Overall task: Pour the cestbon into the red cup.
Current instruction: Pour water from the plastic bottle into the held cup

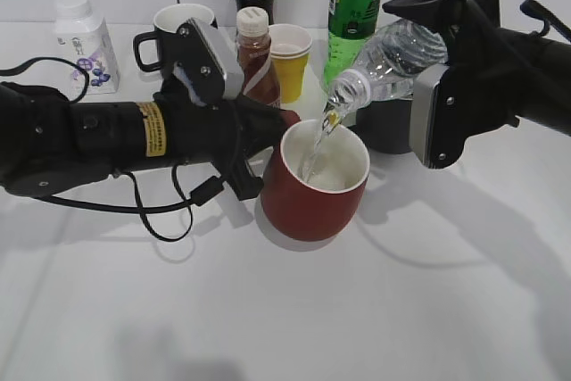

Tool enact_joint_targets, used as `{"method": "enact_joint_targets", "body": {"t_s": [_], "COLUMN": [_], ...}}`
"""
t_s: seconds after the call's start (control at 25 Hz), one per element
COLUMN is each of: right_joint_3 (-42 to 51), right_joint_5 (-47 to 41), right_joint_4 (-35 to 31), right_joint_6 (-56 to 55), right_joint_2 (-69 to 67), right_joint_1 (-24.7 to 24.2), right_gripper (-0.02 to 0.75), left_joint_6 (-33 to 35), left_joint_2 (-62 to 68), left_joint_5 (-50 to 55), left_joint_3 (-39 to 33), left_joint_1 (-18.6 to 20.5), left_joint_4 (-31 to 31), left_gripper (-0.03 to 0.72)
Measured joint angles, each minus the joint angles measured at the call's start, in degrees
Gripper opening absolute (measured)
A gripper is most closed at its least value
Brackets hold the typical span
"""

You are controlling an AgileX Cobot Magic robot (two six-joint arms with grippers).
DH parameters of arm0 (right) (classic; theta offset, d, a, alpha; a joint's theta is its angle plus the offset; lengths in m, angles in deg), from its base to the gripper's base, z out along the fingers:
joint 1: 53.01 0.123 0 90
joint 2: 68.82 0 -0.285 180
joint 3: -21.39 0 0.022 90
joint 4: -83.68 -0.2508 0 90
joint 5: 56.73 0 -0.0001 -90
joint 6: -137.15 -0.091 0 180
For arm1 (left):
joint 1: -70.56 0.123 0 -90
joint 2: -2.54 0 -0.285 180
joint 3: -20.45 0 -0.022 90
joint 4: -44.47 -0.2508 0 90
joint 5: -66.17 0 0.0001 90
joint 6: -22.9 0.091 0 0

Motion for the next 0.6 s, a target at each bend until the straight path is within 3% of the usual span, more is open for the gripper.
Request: {"method": "enact_joint_targets", "body": {"t_s": [0.6], "right_joint_3": [0.0], "right_joint_5": [0.1], "right_joint_4": [0.0], "right_joint_6": [3.6], "right_joint_2": [0.0], "right_joint_1": [0.0], "right_gripper": [0.477], "left_joint_6": [0.0], "left_joint_2": [0.0], "left_joint_5": [0.2], "left_joint_3": [0.0], "left_joint_1": [0.0], "left_joint_4": [-0.1], "left_gripper": [0.059]}}
